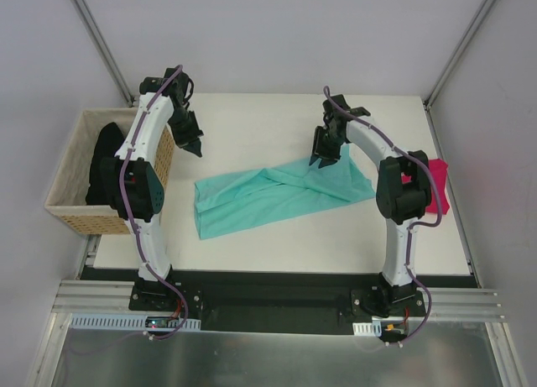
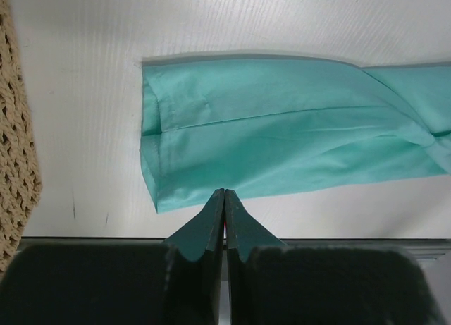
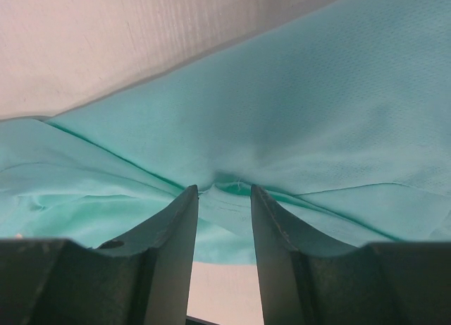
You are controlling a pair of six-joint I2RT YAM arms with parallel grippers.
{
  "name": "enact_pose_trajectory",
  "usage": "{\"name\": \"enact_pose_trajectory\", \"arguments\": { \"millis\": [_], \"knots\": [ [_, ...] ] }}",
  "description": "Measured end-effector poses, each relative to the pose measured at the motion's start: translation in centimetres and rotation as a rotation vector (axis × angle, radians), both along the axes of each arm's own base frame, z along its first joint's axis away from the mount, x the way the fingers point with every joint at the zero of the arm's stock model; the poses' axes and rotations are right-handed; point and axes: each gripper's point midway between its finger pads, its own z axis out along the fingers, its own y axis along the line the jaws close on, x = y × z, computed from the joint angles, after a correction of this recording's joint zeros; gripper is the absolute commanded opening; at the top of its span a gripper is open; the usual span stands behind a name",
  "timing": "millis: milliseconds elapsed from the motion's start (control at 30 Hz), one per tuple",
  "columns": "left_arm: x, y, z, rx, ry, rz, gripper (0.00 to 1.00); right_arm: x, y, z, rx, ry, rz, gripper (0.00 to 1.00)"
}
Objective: Fold and stack the t-shirts
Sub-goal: Fold the other side of the tshirt into a rectangle
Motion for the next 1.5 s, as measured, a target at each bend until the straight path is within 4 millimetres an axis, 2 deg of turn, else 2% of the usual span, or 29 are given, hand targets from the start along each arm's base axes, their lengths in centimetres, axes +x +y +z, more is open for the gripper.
{"name": "enact_pose_trajectory", "arguments": {
  "millis": [200, 467, 533, 567, 600, 633, 967, 1100, 1367, 1500],
  "knots": [
    [-0.2, 0.1, 0.0, 0.003, 0.008, 0.001, 0.01, -0.1, 0.1, -0.3, 0.008, 0.005, 0.003, 0.39],
    [-0.4, 0.1, 0.0, 0.005, 0.016, 0.001, 0.01, -1.9, -0.3, -2.6, -0.004, 0.065, 0.001, 0.38],
    [-0.4, 0.1, 0.0, 0.006, 0.016, 0.001, 0.01, -2.4, -0.4, -3.3, -0.007, 0.084, 0.0, 0.29],
    [-0.4, 0.1, 0.0, 0.005, 0.016, 0.002, 0.01, -2.6, -0.5, -3.5, -0.008, 0.091, -0.001, 0.19],
    [-0.4, 0.1, 0.0, 0.005, 0.016, 0.002, 0.01, -2.8, -0.5, -3.6, -0.008, 0.096, 0.0, 0.05],
    [-0.4, 0.1, 0.0, 0.005, 0.015, 0.003, 0.01, -2.8, -0.5, -3.7, -0.008, 0.099, -0.002, 0.01],
    [-0.3, 0.1, 0.2, 0.004, 0.012, 0.007, 0.01, -2.8, -0.5, -3.7, -0.006, 0.098, -0.011, 0.01],
    [-0.3, 0.1, 0.2, 0.004, 0.01, 0.007, 0.01, -2.7, -0.9, -3.0, -0.026, 0.082, -0.016, 0.01],
    [-0.1, 0.0, 0.5, 0.002, 0.001, 0.007, 0.01, -1.7, -2.2, 1.4, -0.056, -0.028, -0.023, 0.01],
    [0.0, 0.0, 0.7, 0.001, -0.009, 0.007, 0.01, -2.0, -2.7, 2.5, -0.064, -0.055, -0.018, 0.01]
  ]
}}
